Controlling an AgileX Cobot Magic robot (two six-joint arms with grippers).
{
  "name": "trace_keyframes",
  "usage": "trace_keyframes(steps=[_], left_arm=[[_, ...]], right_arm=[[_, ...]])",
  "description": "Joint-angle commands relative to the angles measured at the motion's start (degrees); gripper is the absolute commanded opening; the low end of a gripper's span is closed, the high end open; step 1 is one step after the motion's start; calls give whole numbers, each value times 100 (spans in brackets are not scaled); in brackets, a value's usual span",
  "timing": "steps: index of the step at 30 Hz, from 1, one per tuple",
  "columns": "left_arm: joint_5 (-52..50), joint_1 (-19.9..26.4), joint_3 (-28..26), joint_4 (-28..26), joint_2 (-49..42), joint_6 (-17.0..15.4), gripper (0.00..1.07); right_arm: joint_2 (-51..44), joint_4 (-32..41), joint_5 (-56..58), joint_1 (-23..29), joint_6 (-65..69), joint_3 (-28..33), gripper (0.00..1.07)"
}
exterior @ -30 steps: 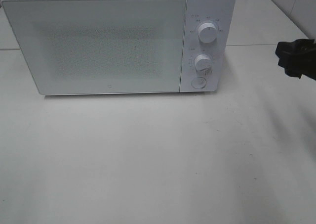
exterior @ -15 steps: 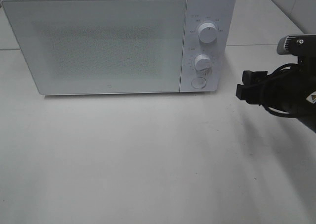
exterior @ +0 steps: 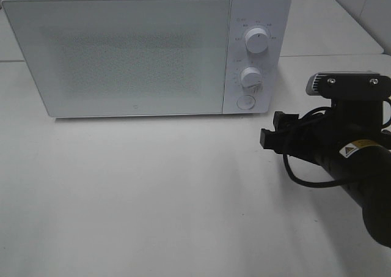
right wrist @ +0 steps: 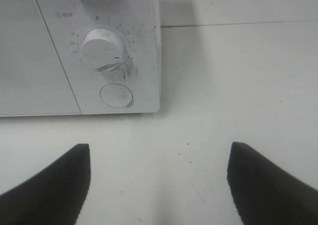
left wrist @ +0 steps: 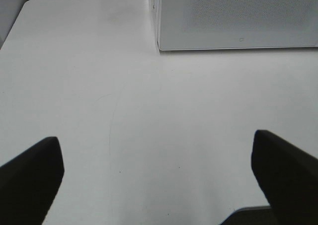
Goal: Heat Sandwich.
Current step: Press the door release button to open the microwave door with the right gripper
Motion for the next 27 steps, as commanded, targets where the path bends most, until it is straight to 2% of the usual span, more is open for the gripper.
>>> trace_keyframes(steps=[1,8,12,16,17,21,22,24,26,27], left_arm=[[-23,23,6,-40,-34,-46,97],[-23,23,6,-40,-34,-46,97],[-23,23,6,-40,-34,-46,97],[-23,23,6,-40,-34,-46,97],[-23,23,6,-40,-34,-46,97],[-23,23,6,-40,-34,-46,97],[-23,23,6,-40,-34,-46,97],[-23,23,6,-40,-34,-46,97],[-23,23,6,-40,-34,-46,97],[-23,23,6,-40,-34,-46,97]], right_arm=[[11,315,-138,252,-74,-97,75],[11,395,-126,344,149,-143,72],[11,395,-126,344,762,-143,66],[11,395,-126,344,2172,-143,57],[11,395,-126,344,2172,-143,57],[11,395,-126,344,3873,-143,45],[11,395,-126,344,3873,-143,45],[11,395,-126,344,4905,-143,38],[11,395,-126,344,5220,-143,35],[11,395,-126,344,6005,-143,29]])
